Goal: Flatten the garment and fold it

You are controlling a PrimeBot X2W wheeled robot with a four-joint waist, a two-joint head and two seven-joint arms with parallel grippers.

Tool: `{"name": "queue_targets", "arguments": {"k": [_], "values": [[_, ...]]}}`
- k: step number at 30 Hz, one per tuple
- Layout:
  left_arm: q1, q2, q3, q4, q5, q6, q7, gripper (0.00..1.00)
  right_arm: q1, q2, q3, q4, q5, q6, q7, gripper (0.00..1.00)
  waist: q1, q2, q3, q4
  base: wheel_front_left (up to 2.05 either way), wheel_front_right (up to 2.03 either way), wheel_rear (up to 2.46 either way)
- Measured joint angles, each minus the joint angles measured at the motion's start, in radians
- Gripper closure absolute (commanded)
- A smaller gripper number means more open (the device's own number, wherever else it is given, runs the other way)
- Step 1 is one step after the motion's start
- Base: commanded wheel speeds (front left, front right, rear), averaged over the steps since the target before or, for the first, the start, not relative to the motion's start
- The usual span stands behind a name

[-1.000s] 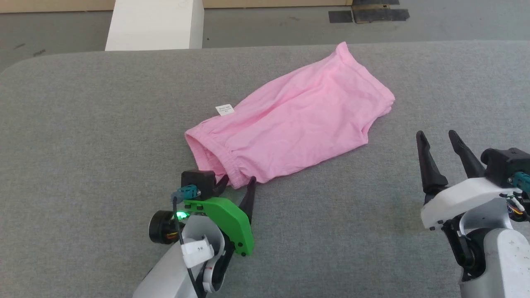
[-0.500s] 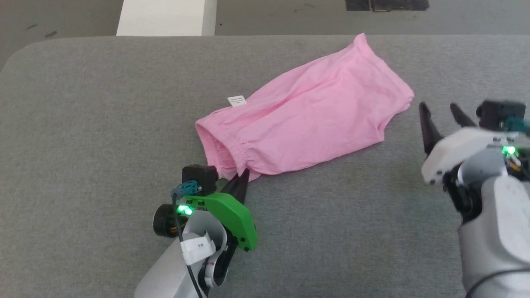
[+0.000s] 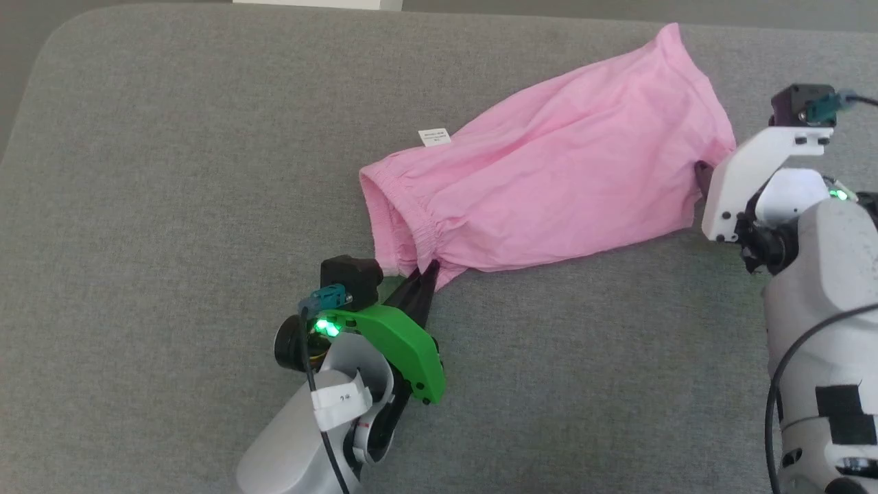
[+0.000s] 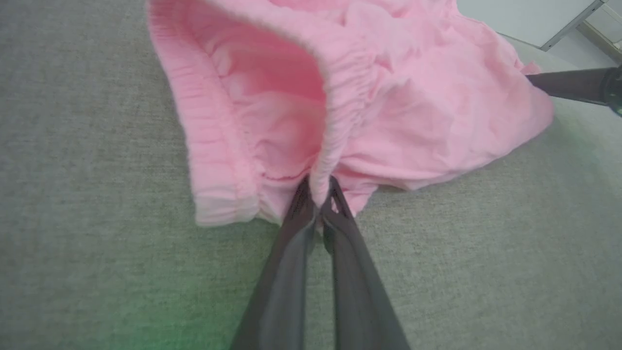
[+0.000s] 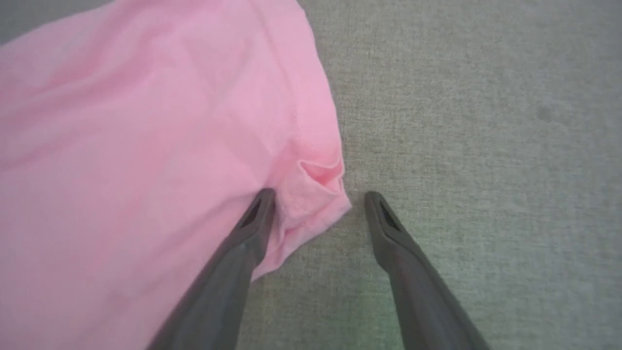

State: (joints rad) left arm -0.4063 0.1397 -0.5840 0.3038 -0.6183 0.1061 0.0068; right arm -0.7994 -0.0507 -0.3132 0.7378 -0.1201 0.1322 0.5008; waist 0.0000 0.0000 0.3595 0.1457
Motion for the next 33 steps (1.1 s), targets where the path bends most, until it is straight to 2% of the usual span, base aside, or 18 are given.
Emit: {"name": "queue_targets", "arguments": {"k": [3, 4, 9, 13, 14, 23, 26, 29, 33], "values": [[-0.004, -0.001, -0.001, 0.002, -0.001, -0.001, -0.002, 1.00, -0.028, -0.005, 0.016, 0.010, -0.020, 0.000, 0.064, 0.93, 0.0000, 0.0000, 0.008, 0.006, 0.00, 0.00, 0.00], [-0.004, -0.001, 0.000, 0.004, -0.003, -0.001, -0.004, 1.00, -0.031, -0.005, 0.023, 0.010, -0.017, 0.000, 0.074, 1.00, 0.0000, 0.0000, 0.007, 0.005, 0.00, 0.00, 0.00], [0.001, 0.010, 0.001, 0.006, -0.023, -0.001, -0.006, 1.00, 0.006, -0.004, 0.073, -0.020, 0.044, 0.000, 0.051, 1.00, 0.0000, 0.0000, -0.017, -0.005, 0.00, 0.00, 0.00], [0.039, 0.049, 0.009, -0.027, -0.036, -0.001, 0.017, 1.00, 0.108, -0.006, 0.130, -0.111, 0.125, 0.000, 0.008, 1.00, 0.0000, 0.0000, -0.053, -0.016, 0.00, 0.00, 0.00], [0.093, 0.097, 0.012, -0.080, -0.044, 0.001, 0.054, 1.00, 0.212, -0.007, 0.163, -0.239, 0.199, 0.000, -0.007, 1.00, 0.0000, 0.0000, -0.089, -0.028, 0.00, 0.00, 0.00], [0.245, 0.202, 0.019, -0.283, -0.091, 0.048, 0.169, 1.00, 0.628, 0.001, 0.134, -0.693, 0.322, 0.000, 0.071, 1.00, 0.0000, 0.0001, -0.181, -0.066, 0.00, 0.00, 0.00], [0.282, 0.233, 0.022, -0.328, -0.105, 0.062, 0.201, 1.00, 0.759, 0.000, 0.128, -0.788, 0.368, 0.000, 0.082, 1.00, 0.0000, 0.0000, -0.196, -0.078, 0.00, 0.00, 0.00], [0.315, 0.254, 0.021, -0.350, -0.111, 0.071, 0.225, 1.00, 0.860, 0.001, 0.137, -0.812, 0.429, 0.000, 0.069, 1.00, 0.0000, 0.0000, -0.201, -0.091, 0.00, 0.00, 0.00], [0.337, 0.262, 0.014, -0.355, -0.119, 0.072, 0.244, 1.00, 0.909, 0.001, 0.158, -0.762, 0.449, 0.000, 0.026, 1.00, 0.0000, 0.0000, -0.199, -0.105, 0.00, 0.00, 0.00]]}}
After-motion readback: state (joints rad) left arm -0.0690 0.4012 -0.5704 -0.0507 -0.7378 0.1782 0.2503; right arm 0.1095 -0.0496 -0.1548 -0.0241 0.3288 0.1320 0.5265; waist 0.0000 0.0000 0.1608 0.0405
